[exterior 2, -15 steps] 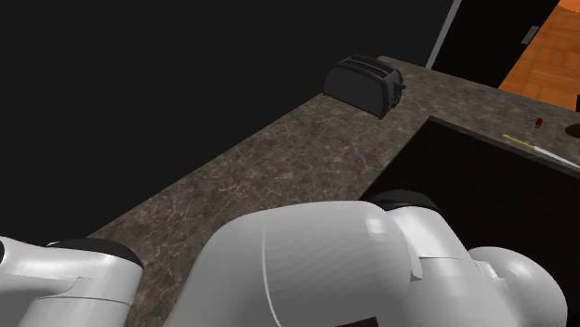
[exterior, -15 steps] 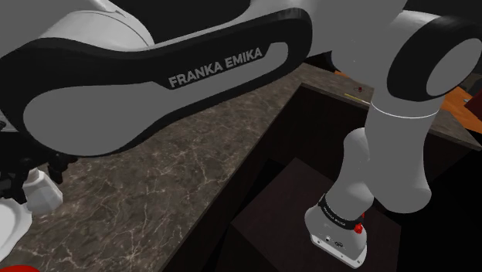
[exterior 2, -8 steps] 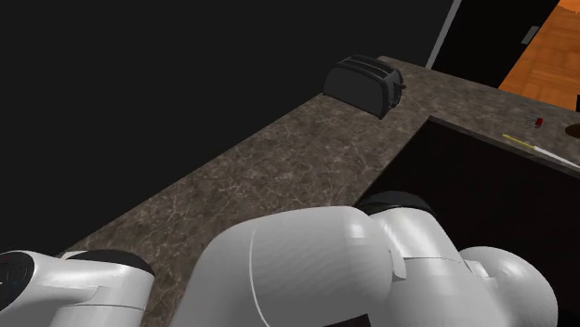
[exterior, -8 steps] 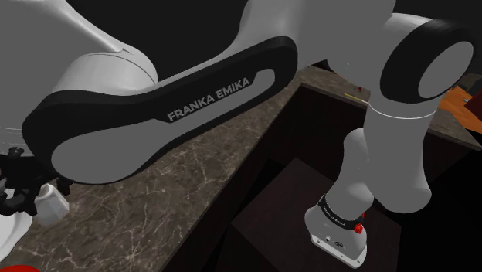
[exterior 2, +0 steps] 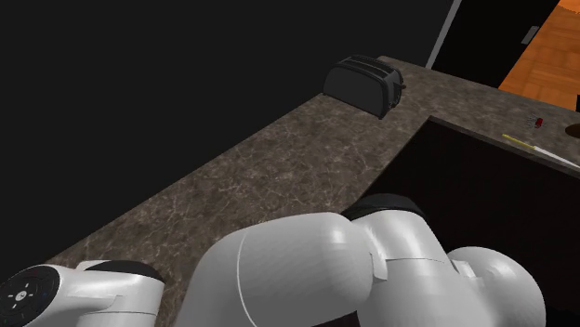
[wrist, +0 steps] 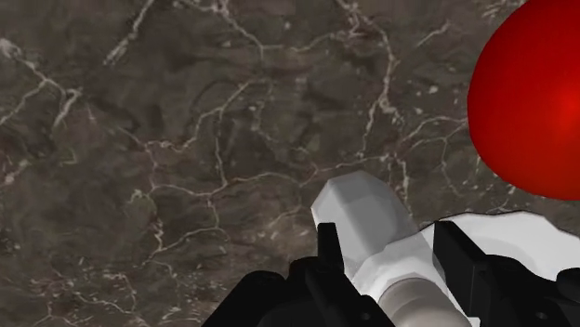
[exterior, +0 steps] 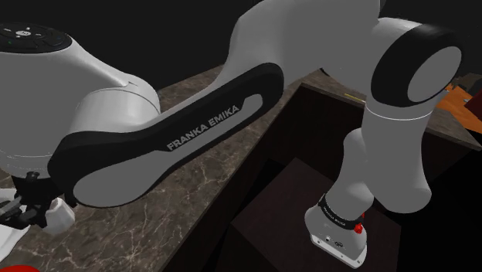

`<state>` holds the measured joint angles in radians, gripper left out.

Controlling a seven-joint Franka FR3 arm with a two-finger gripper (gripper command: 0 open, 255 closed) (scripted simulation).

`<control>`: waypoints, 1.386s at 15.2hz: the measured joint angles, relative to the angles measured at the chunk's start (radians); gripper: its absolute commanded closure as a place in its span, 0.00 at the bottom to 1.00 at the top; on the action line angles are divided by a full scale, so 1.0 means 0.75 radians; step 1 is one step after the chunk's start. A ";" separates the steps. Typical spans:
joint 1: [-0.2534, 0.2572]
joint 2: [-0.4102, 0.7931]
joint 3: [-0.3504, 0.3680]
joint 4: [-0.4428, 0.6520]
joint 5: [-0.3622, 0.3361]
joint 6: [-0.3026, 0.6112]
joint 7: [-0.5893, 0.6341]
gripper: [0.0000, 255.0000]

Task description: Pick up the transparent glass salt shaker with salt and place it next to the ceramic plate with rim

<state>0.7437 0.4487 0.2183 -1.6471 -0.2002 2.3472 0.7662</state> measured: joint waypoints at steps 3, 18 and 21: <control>0.000 0.023 -0.006 -0.024 -0.009 0.046 0.005 1.00; 0.006 0.061 -0.015 -0.045 -0.025 0.106 0.019 0.00; 0.003 0.037 -0.012 -0.062 -0.020 0.099 0.017 0.00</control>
<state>0.7457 0.4767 0.2095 -1.6939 -0.2154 2.4212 0.7792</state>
